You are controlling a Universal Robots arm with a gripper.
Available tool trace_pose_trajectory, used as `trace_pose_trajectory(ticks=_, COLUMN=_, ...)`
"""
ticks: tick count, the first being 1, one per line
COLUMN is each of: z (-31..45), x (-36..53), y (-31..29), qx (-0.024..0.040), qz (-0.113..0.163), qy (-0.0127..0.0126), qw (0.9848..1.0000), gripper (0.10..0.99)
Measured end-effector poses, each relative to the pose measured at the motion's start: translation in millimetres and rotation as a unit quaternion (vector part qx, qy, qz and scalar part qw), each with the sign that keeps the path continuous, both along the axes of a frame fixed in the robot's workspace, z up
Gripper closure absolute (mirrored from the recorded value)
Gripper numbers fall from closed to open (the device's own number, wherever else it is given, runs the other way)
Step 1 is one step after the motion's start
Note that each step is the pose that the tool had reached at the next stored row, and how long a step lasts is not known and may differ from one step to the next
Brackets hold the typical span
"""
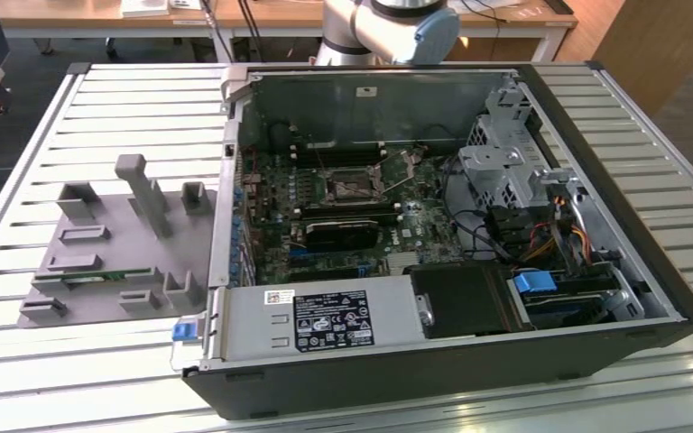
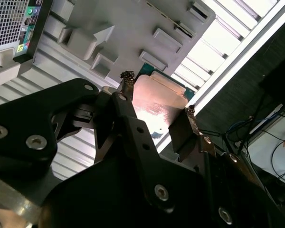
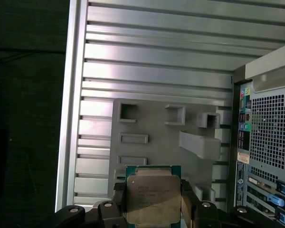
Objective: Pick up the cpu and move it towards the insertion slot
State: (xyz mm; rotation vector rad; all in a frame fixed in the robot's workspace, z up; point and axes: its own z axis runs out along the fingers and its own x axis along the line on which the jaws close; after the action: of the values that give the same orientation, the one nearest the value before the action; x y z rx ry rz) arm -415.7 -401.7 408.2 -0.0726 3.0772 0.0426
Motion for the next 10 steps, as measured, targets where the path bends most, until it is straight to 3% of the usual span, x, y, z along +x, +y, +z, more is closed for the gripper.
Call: trace_pose_trajectory(ticks=10, z=0.0, x=19.6, y=0.0, qx=0.0000, qz=0.000, qy=0.0000, qw=1.0000, gripper=0.545)
